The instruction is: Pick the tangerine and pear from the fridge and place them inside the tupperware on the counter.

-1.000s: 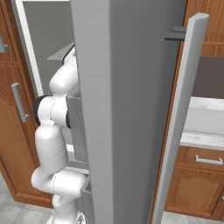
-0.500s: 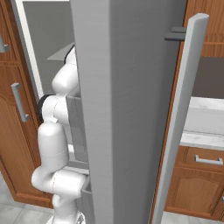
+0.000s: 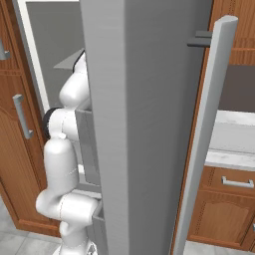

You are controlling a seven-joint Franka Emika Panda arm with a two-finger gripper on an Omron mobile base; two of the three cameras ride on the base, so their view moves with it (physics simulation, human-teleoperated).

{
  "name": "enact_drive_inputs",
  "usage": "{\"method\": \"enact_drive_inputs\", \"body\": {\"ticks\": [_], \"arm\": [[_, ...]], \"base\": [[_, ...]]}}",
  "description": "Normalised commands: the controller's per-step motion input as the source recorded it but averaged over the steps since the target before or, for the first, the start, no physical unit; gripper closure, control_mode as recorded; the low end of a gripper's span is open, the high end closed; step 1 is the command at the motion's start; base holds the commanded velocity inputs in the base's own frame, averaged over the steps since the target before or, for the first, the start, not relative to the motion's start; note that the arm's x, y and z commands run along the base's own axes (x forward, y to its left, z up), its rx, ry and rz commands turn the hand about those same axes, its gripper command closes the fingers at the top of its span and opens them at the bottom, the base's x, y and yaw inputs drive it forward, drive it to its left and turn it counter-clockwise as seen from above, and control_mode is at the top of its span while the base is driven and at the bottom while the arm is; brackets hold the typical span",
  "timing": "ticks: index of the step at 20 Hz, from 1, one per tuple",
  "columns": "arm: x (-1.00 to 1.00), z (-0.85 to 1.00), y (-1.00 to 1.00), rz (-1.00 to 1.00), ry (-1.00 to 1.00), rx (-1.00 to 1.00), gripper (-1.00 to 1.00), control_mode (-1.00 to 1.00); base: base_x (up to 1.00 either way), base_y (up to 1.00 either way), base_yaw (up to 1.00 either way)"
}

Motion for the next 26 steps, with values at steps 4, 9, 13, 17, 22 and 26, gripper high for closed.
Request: {"method": "enact_drive_inputs", "body": {"ticks": [4, 9, 13, 17, 22, 26], "arm": [[-0.41, -0.74, 0.00, 0.00, -0.13, 0.00, 1.00, -1.00], [-0.89, -0.48, 0.10, 0.00, -0.15, 0.00, 1.00, -1.00], [-1.00, 0.06, 0.27, 0.00, -0.08, 0.00, 1.00, -1.00], [-1.00, 0.04, 0.57, 0.00, -0.22, -0.05, 1.00, -1.00], [-1.00, 0.25, 0.53, 0.01, -0.10, -0.04, 1.00, -1.00], [-1.00, 0.59, 0.20, 0.05, 0.00, 0.00, 1.00, -1.00]], "base": [[0.00, 0.00, 0.00], [0.00, 0.00, 0.00], [0.00, 0.00, 0.00], [0.00, 0.00, 0.00], [0.00, 0.00, 0.00], [0.00, 0.00, 0.00]]}}
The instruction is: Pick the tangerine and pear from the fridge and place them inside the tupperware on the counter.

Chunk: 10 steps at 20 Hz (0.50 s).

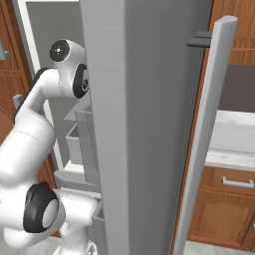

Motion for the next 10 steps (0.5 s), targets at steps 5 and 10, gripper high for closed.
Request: {"method": "enact_drive_inputs", "body": {"ticks": [5, 10], "arm": [[-1.00, 0.62, 0.12, 0.03, 0.00, 0.00, 1.00, -1.00], [-0.97, 0.58, 0.00, 0.04, 0.02, 0.00, 1.00, -1.00]], "base": [[0.00, 0.00, 0.00], [0.00, 0.00, 0.00]]}}
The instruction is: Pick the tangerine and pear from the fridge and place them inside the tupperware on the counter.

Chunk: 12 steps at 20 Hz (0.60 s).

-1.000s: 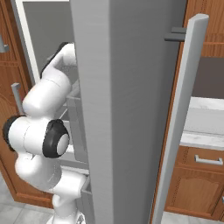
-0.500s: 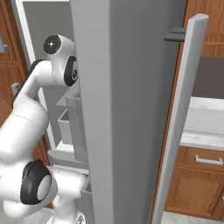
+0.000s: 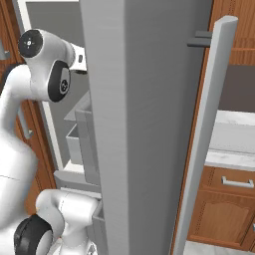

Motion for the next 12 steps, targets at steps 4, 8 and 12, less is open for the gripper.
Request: {"method": "enact_drive_inputs", "body": {"ticks": [4, 8, 12], "arm": [[-0.88, 0.38, 0.00, 0.05, 0.07, 0.00, 1.00, -1.00], [-0.82, 0.09, 0.01, 0.05, 0.15, 0.00, 1.00, -1.00], [-0.72, -0.06, 0.16, 0.06, 0.16, 0.00, 1.00, -1.00]], "base": [[0.00, 0.00, 0.00], [0.00, 0.00, 0.00], [0.00, 0.00, 0.00]]}}
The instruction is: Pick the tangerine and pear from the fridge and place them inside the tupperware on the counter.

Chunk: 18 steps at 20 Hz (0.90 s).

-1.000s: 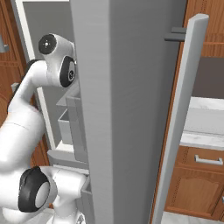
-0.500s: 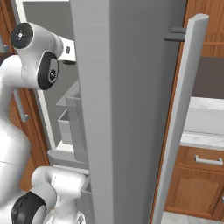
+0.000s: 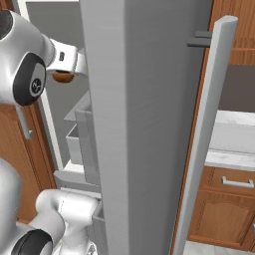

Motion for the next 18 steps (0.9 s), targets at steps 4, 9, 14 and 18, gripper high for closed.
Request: {"method": "enact_drive_inputs", "body": {"ticks": [4, 9, 14, 18], "arm": [[-0.46, -0.53, 0.32, 0.06, 0.10, 0.00, 1.00, -1.00], [0.00, 0.00, 0.00, 0.00, 0.00, 0.00, 1.00, 1.00], [0.00, 0.00, 0.00, 0.00, 0.00, 0.00, 1.00, 1.00], [0.00, 0.00, 0.00, 0.00, 0.00, 0.00, 1.00, 1.00]], "base": [[0.00, 0.00, 0.00], [-0.60, 0.14, 0.05], [-0.86, 0.02, 0.04], [-0.98, 0.00, 0.01]]}}
